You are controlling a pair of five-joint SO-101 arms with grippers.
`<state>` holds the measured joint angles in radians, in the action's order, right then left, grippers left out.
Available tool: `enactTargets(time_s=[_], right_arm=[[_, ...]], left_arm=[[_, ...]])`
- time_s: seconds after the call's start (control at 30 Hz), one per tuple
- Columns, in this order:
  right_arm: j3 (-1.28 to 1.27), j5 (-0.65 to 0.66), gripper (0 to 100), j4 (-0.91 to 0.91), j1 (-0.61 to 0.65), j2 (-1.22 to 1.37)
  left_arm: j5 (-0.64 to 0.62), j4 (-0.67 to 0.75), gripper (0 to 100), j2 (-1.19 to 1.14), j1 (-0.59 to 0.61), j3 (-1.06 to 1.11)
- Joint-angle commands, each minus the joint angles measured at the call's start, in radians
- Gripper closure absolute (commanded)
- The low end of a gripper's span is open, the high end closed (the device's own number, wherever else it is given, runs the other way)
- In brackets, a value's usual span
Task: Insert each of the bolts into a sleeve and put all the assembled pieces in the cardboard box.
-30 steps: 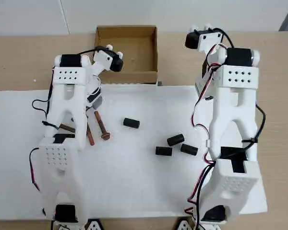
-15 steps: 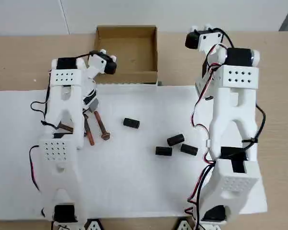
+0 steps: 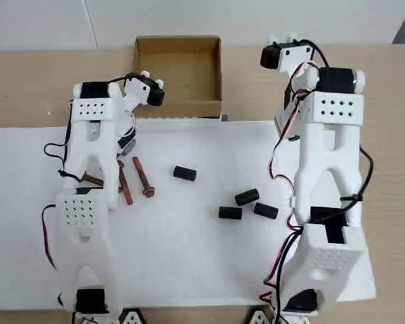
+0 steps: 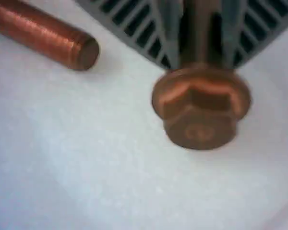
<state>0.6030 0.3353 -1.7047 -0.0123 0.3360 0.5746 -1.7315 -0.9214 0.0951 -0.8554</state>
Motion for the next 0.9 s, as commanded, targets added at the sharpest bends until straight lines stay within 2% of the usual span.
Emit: enactTargets(time_s=[0.0,0.13,0.27,0.33,0.63,0.87], right_arm=[[0.015,-0.009,99.5,-0.012,0.002,-0.076],[0.015,-0.028,99.6,-0.019,0.002,-0.113],[-0.017,-0.098,99.5,-0.021,0.025,-0.200],[-0.084,-0.103,99.5,-0.021,0.044,-0.259],[-0.459,-0.190,99.6,-0.015,0.053,-0.619],[-0.678,-0.195,99.6,0.018,0.051,-0.865]], left_arm=[[0.000,0.008,100,0.035,-0.002,-0.028],[-0.025,-0.020,100,0.135,-0.046,-0.042],[-0.284,-0.021,100,0.242,-0.107,-0.041],[-0.339,-0.021,100,0.298,-0.127,-0.042],[-0.345,-0.021,100,0.522,-0.150,0.027],[-0.345,-0.020,100,0.781,-0.230,0.240]])
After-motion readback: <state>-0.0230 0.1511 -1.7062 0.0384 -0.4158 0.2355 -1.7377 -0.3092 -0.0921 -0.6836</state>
